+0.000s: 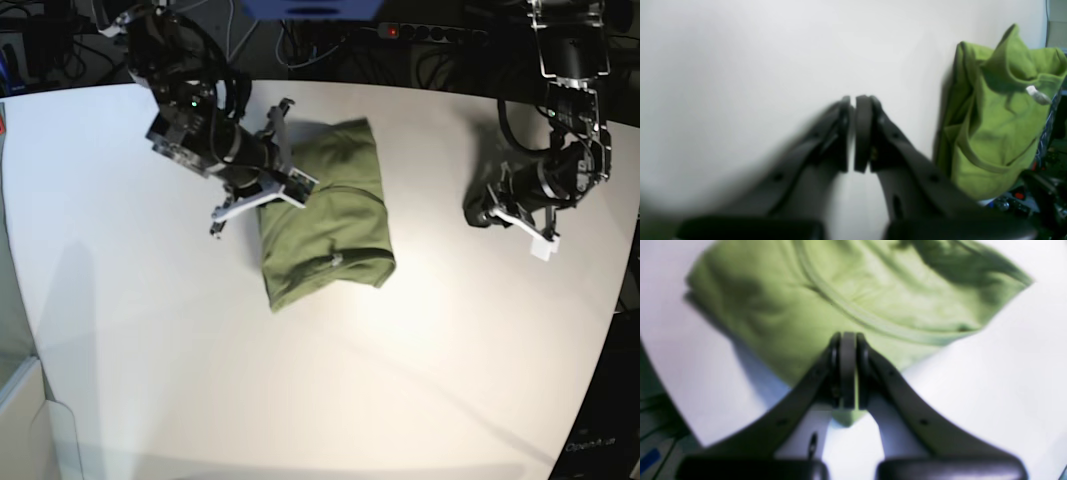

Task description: Fold the T-shirt properly

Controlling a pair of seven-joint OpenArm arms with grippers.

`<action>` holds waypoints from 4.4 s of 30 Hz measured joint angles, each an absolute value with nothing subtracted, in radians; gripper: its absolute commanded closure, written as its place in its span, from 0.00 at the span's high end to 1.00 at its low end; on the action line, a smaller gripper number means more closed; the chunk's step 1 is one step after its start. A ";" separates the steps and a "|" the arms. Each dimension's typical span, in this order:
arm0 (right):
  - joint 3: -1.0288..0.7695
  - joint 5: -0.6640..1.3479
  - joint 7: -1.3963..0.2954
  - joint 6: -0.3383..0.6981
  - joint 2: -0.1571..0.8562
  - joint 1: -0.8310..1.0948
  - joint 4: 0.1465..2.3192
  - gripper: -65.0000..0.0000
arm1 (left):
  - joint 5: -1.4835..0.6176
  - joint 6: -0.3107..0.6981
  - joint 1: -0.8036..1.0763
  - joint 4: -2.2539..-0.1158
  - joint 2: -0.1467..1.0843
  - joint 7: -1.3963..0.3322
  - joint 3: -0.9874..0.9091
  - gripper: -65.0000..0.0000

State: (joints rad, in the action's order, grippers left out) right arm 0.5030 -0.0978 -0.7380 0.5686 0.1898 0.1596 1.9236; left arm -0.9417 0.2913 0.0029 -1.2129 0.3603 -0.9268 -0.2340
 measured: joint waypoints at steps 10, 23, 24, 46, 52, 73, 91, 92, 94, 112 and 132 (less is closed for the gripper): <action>0.502 -0.095 -0.744 0.575 0.191 -0.009 1.843 0.00 | -0.964 0.299 0.045 -1.218 0.361 -0.910 -0.234 0.04; 0.504 -0.091 -0.638 0.575 0.184 -0.204 1.572 0.00 | -0.987 0.311 0.083 -1.224 0.364 -0.904 -0.239 0.04; 0.504 -0.094 -0.627 0.575 0.178 -0.209 1.547 0.00 | -0.989 0.310 0.083 -1.224 0.364 -0.905 -0.240 0.04; 0.504 -0.102 -0.410 0.574 0.201 -0.206 1.379 0.00 | -0.988 0.310 0.083 -1.225 0.364 -0.905 -0.239 0.04; 0.498 -0.099 -0.447 0.575 0.244 -0.176 1.559 0.00 | -0.973 0.305 0.085 -1.248 0.385 -0.923 -0.234 0.04; 0.251 -0.097 -0.505 0.576 0.214 0.269 1.899 0.00 | -0.945 0.290 0.202 -1.475 0.458 -0.939 -0.285 0.04; 0.289 -0.096 -0.498 0.574 0.118 0.317 1.883 0.00 | -0.943 0.292 0.202 -1.475 0.435 -0.939 -0.279 0.04; 0.290 -0.094 -0.496 0.575 0.118 0.315 1.866 0.00 | -0.943 0.292 0.202 -1.475 0.435 -0.939 -0.279 0.04; 0.290 -0.095 -0.494 0.572 0.118 0.307 1.818 0.00 | -0.943 0.291 0.203 -1.475 0.435 -0.939 -0.280 0.04; 0.288 -0.104 -0.410 0.571 0.153 0.341 1.864 0.00 | -0.939 0.291 0.208 -1.475 0.446 -0.942 -0.284 0.04; -0.052 -0.098 -0.271 0.571 0.169 0.597 1.917 0.00 | -0.937 0.294 0.435 -1.751 0.513 -0.949 -0.443 0.04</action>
